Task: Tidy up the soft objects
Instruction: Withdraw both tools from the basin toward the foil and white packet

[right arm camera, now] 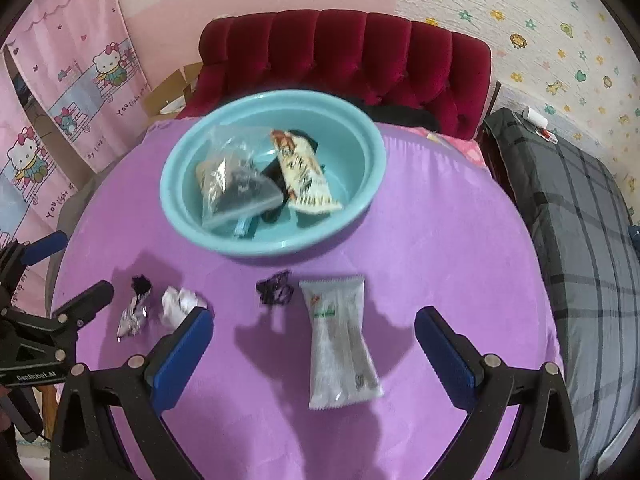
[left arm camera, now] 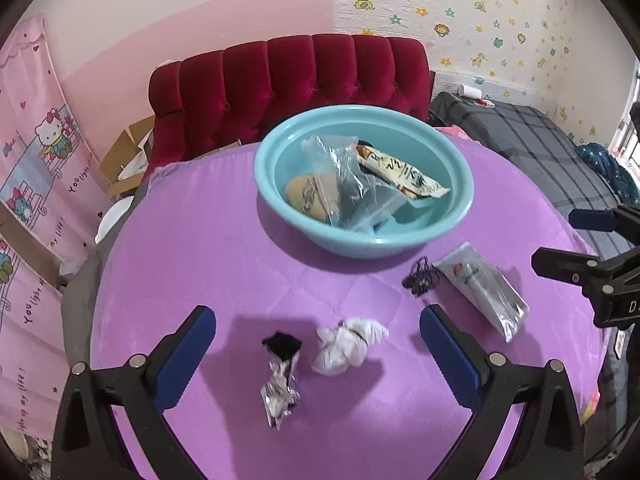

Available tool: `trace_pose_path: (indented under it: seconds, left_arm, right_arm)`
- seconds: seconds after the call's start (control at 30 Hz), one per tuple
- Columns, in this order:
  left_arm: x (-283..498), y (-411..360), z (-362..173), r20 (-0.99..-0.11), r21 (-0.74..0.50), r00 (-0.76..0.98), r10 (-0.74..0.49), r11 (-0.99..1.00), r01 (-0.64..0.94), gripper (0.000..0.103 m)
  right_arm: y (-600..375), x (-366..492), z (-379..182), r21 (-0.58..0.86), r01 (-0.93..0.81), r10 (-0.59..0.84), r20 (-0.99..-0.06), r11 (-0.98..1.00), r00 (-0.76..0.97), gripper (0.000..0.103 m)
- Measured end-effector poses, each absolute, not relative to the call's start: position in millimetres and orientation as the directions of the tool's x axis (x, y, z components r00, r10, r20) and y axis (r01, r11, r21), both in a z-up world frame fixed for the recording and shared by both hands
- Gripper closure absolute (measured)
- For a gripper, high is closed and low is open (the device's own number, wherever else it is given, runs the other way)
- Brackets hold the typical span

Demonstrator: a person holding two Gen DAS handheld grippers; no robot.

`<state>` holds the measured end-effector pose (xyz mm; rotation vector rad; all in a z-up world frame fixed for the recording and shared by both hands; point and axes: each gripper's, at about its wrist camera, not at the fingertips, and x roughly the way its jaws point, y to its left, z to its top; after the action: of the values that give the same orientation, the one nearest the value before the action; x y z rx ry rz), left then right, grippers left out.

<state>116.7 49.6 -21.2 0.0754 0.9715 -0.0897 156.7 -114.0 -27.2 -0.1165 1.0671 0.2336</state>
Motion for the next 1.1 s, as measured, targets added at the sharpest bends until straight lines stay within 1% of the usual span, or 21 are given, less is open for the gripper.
trace_pose_path:
  seconds: [0.33, 0.6, 0.7, 1.1]
  left_arm:
    - [79, 45, -41, -0.823, 0.036, 0.567, -0.034, 0.993, 0.112, 0.0]
    - [56, 44, -67, -0.836, 0.022, 0.547, -0.036, 0.995, 0.099, 0.0]
    - [52, 41, -77, -0.855, 0.019, 0.518, -0.038, 0.994, 0.104, 0.0]
    - [60, 54, -92, -0.87, 0.024, 0.493, -0.012, 0.998, 0.066, 0.0]
  right_arm:
    - [-121, 117, -53, 0.064, -0.223, 0.16, -0.881, 0.973, 0.445, 0.0]
    - [-119, 94, -75, 0.018, -0.237, 0.131, -0.874, 0.971, 0.467, 0.0]
    - [-120, 92, -86, 0.019, -0.235, 0.126, -0.885, 0.972, 0.447, 0.0]
    - [-128, 108, -106, 0.038, -0.22, 0.124, -0.912, 0.975, 0.392, 0.0]
